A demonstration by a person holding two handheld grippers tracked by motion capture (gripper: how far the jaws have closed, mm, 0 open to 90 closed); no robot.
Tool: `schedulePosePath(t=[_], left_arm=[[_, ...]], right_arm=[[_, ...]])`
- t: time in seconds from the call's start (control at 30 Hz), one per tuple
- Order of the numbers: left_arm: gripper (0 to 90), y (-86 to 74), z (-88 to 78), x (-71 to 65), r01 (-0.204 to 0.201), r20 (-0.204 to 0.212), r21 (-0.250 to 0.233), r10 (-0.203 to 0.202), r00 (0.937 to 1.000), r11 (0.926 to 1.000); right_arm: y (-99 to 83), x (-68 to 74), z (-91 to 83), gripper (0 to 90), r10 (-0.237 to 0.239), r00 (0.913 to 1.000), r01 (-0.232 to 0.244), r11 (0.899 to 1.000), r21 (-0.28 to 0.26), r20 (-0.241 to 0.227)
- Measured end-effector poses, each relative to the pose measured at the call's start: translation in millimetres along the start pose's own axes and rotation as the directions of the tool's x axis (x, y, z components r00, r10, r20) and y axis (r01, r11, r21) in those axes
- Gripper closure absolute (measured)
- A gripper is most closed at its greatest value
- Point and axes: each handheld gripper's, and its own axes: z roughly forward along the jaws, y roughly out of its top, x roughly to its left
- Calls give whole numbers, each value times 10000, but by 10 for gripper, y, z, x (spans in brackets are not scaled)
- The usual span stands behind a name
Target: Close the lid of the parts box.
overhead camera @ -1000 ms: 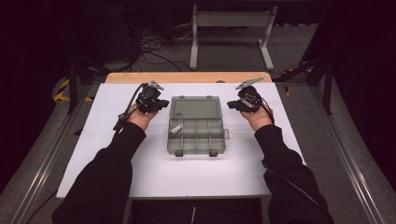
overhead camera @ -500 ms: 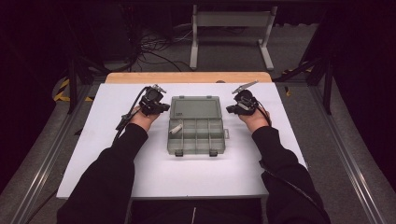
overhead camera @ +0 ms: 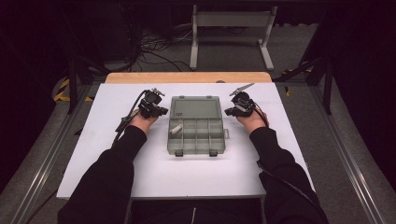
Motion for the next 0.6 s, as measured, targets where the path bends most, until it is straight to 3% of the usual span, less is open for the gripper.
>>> schedulePosePath(t=[0.6], left_arm=[[899,-56,134,18,-50,341,547,32,9994,9985]], right_arm=[[-8,16,146,900,-32,9998,39,9993,381,-178]])
